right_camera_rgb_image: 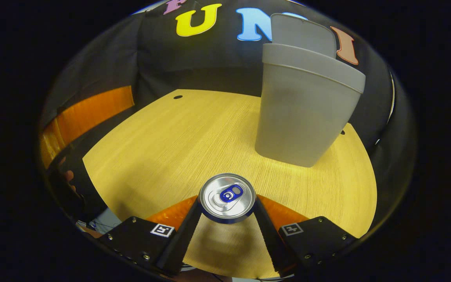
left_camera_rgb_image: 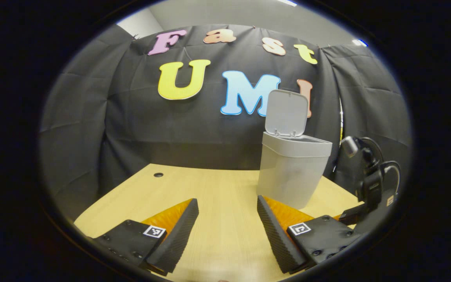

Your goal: Press the lid of the desktop garbage bin to open it, pick up the crumpled paper on the desktop and throw it into the bin, then pick up the pop can on the desktop and drop it into the bin, and finally close the garbage bin lid.

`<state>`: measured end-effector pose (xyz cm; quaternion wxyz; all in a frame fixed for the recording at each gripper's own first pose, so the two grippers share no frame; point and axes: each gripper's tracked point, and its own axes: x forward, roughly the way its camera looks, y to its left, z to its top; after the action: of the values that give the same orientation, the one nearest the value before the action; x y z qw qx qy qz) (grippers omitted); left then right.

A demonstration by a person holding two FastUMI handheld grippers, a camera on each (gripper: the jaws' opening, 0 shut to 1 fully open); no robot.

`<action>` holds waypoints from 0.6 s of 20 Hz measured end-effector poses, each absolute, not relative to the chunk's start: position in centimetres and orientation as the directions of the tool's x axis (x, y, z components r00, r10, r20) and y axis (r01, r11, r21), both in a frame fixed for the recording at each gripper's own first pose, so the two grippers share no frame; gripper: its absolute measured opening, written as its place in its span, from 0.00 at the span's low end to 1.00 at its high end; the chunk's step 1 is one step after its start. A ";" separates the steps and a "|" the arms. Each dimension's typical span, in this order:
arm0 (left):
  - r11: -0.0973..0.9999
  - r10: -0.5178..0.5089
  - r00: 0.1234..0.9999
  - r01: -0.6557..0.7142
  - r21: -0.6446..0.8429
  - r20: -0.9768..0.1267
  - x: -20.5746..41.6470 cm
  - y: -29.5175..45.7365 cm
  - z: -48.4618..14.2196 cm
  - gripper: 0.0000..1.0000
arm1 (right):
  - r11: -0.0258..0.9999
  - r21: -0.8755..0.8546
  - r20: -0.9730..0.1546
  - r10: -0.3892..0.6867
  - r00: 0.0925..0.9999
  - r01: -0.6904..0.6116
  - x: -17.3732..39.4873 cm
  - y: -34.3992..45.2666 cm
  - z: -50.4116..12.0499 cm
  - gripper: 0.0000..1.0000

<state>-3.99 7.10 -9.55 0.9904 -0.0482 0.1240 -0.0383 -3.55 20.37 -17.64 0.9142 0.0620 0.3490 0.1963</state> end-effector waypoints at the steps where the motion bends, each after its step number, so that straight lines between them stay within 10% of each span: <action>1: 0.992 -0.090 0.967 0.067 -0.103 -0.240 -4.0 6.9 -9.5 0.98 | 0.916 0.254 -0.600 0.400 0.693 -0.310 -3.9 20.0 -17.1 0.84; 12: 0.992 -0.109 0.965 0.088 -0.094 -0.239 -3.3 6.0 -9.4 0.98 | 0.924 0.308 -0.427 0.346 0.835 -0.226 -0.8 15.2 -9.0 0.83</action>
<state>-3.29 6.02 -9.45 0.9903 -0.0412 0.1227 -0.0498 -0.76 15.22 -9.00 0.9500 0.1231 0.2440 0.1507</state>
